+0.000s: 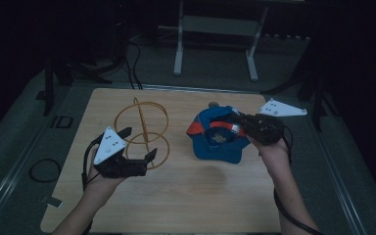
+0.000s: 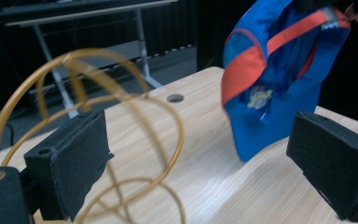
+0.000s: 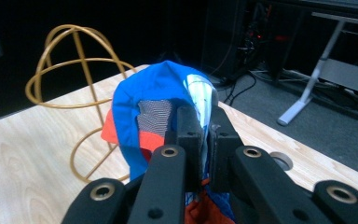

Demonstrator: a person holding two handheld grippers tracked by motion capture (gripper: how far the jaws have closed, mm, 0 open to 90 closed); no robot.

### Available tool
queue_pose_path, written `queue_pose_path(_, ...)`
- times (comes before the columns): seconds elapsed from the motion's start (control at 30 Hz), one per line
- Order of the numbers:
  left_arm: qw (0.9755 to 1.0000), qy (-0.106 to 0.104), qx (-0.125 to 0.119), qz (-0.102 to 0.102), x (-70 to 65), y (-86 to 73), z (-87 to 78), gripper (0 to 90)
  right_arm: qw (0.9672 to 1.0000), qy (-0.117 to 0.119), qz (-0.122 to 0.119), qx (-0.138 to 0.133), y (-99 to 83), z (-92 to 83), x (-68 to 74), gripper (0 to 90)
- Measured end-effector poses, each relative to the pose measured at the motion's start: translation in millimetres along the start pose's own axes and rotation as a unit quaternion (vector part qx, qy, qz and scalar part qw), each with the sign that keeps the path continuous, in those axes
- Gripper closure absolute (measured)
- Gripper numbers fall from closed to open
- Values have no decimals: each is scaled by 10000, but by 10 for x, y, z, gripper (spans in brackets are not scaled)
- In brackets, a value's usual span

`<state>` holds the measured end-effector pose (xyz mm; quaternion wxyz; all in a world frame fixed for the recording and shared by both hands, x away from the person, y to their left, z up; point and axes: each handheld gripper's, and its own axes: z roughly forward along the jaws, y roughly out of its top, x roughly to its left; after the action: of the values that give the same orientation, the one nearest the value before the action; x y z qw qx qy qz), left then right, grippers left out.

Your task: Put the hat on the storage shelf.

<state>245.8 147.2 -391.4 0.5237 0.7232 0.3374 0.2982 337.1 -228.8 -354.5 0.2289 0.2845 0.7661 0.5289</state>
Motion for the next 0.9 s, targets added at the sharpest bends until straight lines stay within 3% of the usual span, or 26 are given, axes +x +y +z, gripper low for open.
queue_pose_path(0.2,9997,-132,-116,195,-90,272,189,60,9999,104,-85,-12,2,-25,80,861)
queue_pose_path(0.53,9983,-435,-53,384,-206,575,519,61,9997,196,-95,-75,31,-49,122,861)
queue_pose_path(0.6,9973,-646,3,358,-235,639,611,61,9996,234,-128,-98,42,-54,146,860)
queue_pose_path(0.8,9957,-641,246,624,-300,727,846,85,9991,366,-175,-138,70,-65,219,860)
queue_pose_path(0.9,9937,-727,354,776,-360,739,930,128,9988,426,-188,-153,74,-67,249,860)
